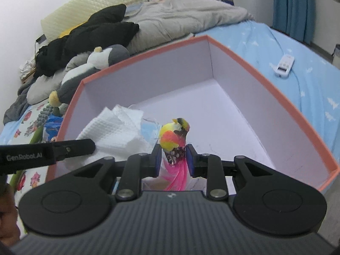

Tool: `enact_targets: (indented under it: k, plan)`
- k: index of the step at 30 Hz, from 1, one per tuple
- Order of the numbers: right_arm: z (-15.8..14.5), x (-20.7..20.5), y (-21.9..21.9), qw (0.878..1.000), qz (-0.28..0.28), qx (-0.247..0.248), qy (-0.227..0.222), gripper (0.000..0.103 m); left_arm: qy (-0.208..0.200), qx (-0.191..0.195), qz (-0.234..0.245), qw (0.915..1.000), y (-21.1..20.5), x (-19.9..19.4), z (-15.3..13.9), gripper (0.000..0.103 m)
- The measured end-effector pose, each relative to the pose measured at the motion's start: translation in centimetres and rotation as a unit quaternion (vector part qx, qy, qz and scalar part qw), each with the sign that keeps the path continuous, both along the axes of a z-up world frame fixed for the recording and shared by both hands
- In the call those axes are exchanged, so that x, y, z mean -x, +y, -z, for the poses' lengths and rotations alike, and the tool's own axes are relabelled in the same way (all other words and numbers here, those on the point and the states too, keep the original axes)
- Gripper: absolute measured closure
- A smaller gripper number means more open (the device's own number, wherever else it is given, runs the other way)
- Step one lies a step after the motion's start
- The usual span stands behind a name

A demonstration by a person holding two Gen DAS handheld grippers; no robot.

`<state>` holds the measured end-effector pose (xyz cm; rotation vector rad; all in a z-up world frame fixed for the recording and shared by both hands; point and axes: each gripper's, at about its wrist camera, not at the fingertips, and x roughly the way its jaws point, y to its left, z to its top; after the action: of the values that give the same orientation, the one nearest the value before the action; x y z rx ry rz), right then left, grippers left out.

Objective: Organize soft objects
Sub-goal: 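Carry the white cloth with the left gripper while the right carries the feather toy over the pink box, then open the left gripper dropping the cloth while the right drops the feather toy into the box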

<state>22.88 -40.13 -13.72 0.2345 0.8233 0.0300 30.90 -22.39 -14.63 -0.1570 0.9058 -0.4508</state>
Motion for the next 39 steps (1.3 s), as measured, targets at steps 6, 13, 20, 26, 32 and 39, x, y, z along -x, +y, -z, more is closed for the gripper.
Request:
enact_targets:
  k: [6, 13, 20, 26, 32, 39]
  plan:
    - [0.0, 0.2, -0.1, 1.0, -0.001, -0.003, -0.002, 0.049, -0.004, -0.007, 0.003, 1.0, -0.2, 0.2, 0.0, 0.053]
    - [-1.9, 1.8, 0.3, 1.0, -0.004, -0.002, -0.022, 0.049, -0.026, -0.009, 0.009, 0.9996, 0.1, 2.1, -2.1, 0.053]
    - [-4.8, 4.6, 1.8, 0.999, -0.016, -0.008, -0.051, 0.049, -0.055, -0.005, 0.005, 0.9984, 1.6, 5.3, -5.3, 0.053]
    - [-7.3, 7.4, 3.5, 0.997, -0.032, -0.006, -0.072, 0.049, -0.08, -0.001, 0.002, 0.9968, 3.2, 8.8, -8.1, 0.053]
    - [-9.0, 9.9, 5.1, 0.995, -0.048, -0.004, -0.083, 0.049, -0.096, 0.0, -0.003, 0.9954, 5.1, 12.6, -10.1, 0.053]
    - [-10.6, 12.6, 6.6, 0.994, -0.063, 0.0, -0.089, 0.049, -0.103, -0.008, -0.016, 0.9946, 7.4, 16.5, -11.6, 0.053]
